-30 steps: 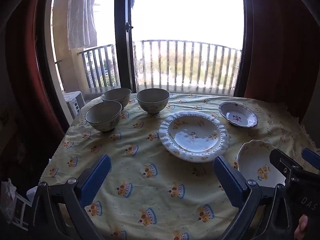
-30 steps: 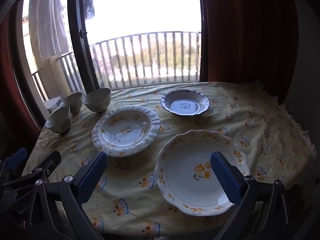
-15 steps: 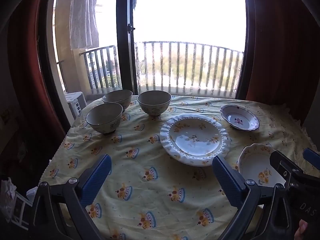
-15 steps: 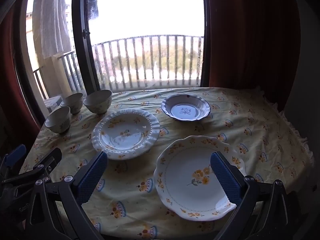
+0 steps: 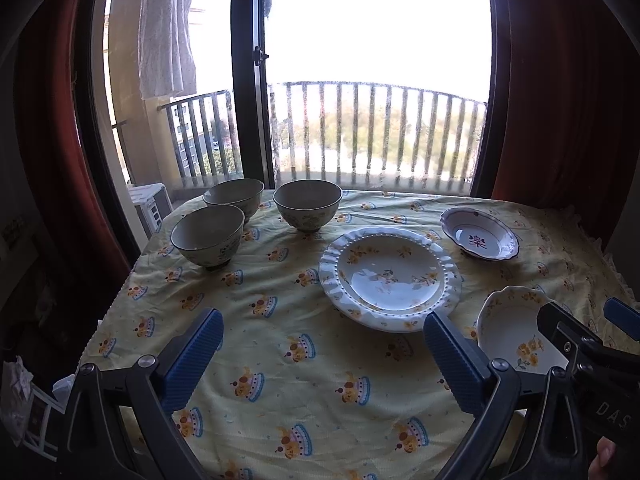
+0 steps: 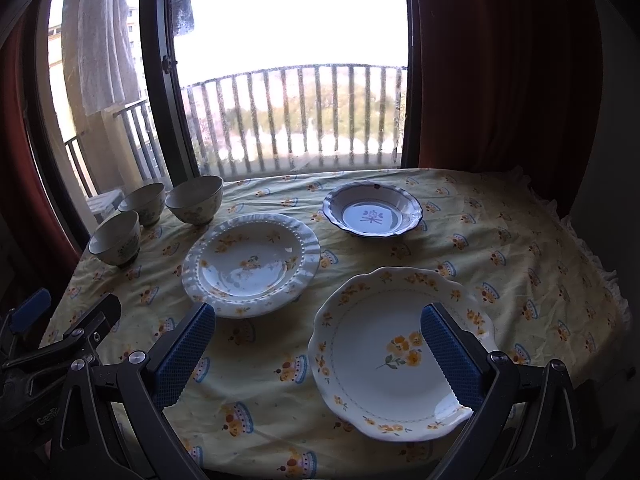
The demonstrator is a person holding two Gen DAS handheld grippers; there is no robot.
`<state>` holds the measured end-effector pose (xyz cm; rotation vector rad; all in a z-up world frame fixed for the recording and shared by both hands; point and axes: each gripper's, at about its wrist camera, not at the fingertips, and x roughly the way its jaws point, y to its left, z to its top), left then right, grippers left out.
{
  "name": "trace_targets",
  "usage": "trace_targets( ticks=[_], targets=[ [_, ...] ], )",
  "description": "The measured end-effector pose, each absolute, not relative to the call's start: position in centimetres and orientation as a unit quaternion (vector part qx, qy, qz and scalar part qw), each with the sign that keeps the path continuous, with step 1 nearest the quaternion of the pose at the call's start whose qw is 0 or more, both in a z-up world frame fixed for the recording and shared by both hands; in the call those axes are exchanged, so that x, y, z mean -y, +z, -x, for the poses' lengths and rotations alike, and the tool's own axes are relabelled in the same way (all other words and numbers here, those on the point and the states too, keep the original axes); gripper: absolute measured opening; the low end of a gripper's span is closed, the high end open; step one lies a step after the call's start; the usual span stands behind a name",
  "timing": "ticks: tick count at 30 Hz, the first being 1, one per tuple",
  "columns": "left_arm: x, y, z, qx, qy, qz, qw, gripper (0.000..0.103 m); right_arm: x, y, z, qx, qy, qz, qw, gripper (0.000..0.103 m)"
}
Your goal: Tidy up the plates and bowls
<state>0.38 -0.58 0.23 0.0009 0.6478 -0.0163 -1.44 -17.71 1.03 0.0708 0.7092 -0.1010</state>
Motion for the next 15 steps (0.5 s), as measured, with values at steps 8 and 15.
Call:
trace_targets(
  ticks=[8, 15],
  targets=[
    [0.79, -0.03, -0.13, -0.319, -0.011, -0.003, 0.948, 0.101, 18.19, 0.78, 1.62, -0.354, -0.056, -0.039, 0.933, 0.103],
    [0.92, -0.05, -0.06, -0.321, -0.009, -0.007, 0.947, 0.101, 18.52, 0.74, 1.64, -0.362, -0.059, -0.039, 0.929, 0.103]
  ],
)
